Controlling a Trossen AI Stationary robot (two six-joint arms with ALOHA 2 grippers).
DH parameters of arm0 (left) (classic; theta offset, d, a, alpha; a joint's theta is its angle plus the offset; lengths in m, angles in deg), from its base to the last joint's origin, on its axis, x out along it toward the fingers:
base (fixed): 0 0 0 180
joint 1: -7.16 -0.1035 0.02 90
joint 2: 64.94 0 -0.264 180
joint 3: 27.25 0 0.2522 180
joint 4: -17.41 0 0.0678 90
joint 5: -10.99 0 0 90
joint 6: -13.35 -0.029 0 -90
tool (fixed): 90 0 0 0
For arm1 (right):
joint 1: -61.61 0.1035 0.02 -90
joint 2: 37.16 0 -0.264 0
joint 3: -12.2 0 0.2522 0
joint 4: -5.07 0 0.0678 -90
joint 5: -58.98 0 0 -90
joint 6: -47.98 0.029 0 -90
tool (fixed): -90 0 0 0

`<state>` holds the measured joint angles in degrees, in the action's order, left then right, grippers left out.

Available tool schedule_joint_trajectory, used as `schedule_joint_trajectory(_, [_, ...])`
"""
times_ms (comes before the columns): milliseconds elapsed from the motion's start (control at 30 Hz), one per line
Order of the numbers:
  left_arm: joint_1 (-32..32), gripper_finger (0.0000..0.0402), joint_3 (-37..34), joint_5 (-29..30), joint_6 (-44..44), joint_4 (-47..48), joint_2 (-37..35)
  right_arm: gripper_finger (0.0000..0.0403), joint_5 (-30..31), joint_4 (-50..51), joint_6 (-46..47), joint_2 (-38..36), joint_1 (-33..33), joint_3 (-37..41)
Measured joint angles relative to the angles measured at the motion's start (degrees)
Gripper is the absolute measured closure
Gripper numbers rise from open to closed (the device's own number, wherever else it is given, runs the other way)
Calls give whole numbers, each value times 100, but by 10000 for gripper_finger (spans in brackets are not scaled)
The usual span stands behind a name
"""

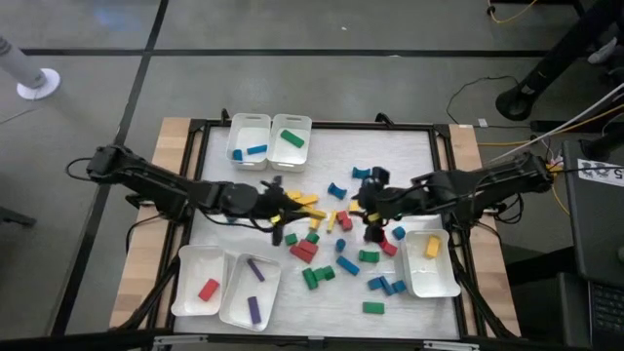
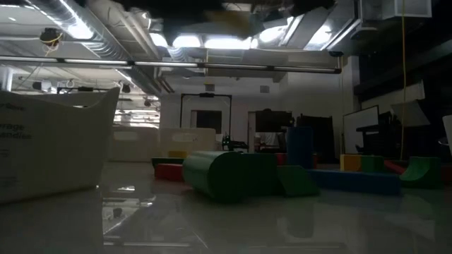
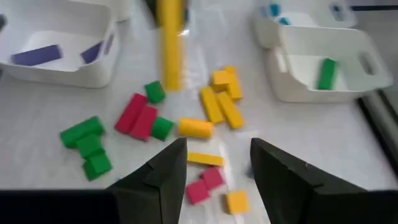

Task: Sort blocks
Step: Put the yellow block into the bottom right white bin

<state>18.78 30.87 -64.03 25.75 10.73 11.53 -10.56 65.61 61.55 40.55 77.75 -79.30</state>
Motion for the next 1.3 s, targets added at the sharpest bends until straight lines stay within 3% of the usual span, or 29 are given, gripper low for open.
schedule_joint_trajectory(200, [-133,361,434,-779,-532,-2060,1447,226,477,286,36,-367,-4,0])
schedule_joint_trajectory(367, [-158,361,1422,-1181,-993,-1999,2465,226,462,413,644,-477,-3,0])
schedule_joint_trajectory(467, [-156,360,1876,-1192,-1344,-1984,2840,226,41,747,1397,-437,2,6])
schedule_joint_trajectory(700, [-156,358,2325,-1190,-1757,-1303,2993,226,-646,1831,2534,-402,2,22])
schedule_joint_trajectory(933, [-189,353,2328,-1188,-1735,-1307,2993,226,-1049,1624,2215,-400,438,22])
schedule_joint_trajectory(1300, [-263,353,2328,-1182,-1612,-1373,2993,226,-36,1444,2195,-25,1440,22])
